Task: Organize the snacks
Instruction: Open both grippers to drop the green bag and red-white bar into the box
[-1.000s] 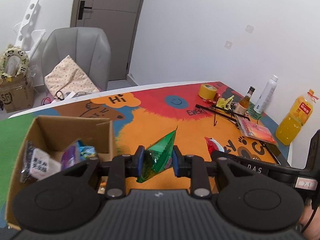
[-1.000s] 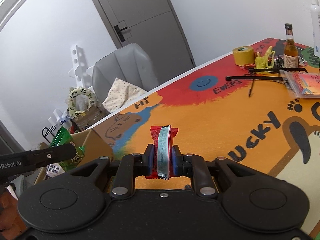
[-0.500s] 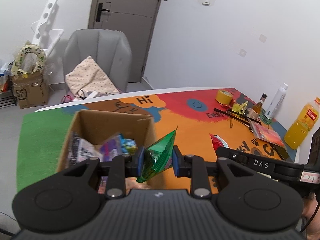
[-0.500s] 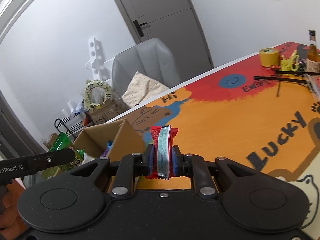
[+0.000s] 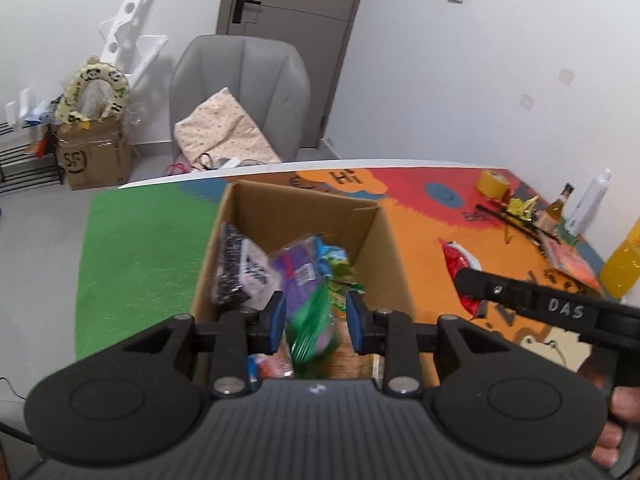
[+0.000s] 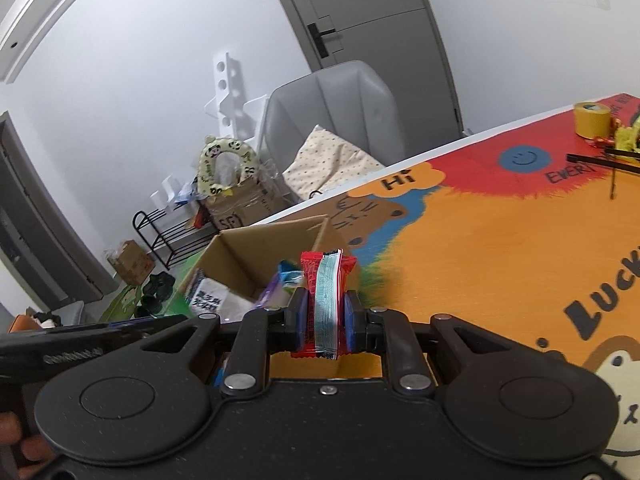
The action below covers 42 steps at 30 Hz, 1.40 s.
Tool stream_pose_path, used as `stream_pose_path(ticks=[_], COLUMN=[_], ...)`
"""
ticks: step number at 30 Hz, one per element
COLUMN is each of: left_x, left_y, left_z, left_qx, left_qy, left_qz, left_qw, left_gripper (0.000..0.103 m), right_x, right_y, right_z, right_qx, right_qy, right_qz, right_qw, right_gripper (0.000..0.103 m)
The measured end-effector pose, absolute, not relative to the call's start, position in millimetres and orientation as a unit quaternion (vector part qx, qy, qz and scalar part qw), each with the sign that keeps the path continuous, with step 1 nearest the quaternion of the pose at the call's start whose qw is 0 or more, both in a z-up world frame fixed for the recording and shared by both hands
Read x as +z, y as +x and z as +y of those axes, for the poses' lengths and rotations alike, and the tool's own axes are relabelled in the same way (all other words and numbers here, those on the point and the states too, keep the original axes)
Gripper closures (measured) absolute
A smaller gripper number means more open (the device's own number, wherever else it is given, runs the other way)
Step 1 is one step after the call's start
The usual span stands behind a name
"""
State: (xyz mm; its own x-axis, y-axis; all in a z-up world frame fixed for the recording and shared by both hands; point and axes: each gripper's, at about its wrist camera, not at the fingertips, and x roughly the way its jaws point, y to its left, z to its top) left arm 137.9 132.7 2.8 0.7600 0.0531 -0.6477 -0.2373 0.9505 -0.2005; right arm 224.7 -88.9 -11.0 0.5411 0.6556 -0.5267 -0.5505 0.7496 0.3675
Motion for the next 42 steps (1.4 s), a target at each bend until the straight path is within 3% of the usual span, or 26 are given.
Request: stream_pose_path(ticks=[6, 13, 15, 21, 32, 42], left_x=[1, 1, 1, -4, -5, 0], left_y=[126, 113, 110, 106, 106, 102], left_z=[146, 158, 159, 159, 149, 138], left_qx=[0.083, 0.091, 0.091, 0.084, 0.068, 0.063], left_qy=[-0.136, -0.139, -0.138, -0.134, -0.136, -0.131], left_qz=[0.336, 0.332, 0.331, 0.332, 0.331, 0.315], left_qw=[0.928, 0.929, 0.929, 0.93, 0.931, 0.938], left_gripper=[0.047, 0.033, 0.029, 0.017, 0.009, 0.006], right_x=[-7, -6, -5, -4, -9, -7], right_y=[221, 215, 212, 209, 200, 180], right_z=[-68, -44, -41, -48, -92, -128], right_qx=[0.366, 0.398, 0.409, 0.387, 0.327, 0.29], right_qy=[0.07, 0.061, 0.063, 0.062, 0.08, 0.093], right_qz=[0.338, 0.347, 0.349, 0.346, 0.334, 0.308], right_qw=[0.864, 0.847, 0.841, 0.853, 0.88, 0.901], right_gripper=[0.086, 0.085, 0.075, 0.057, 0.035, 0.003])
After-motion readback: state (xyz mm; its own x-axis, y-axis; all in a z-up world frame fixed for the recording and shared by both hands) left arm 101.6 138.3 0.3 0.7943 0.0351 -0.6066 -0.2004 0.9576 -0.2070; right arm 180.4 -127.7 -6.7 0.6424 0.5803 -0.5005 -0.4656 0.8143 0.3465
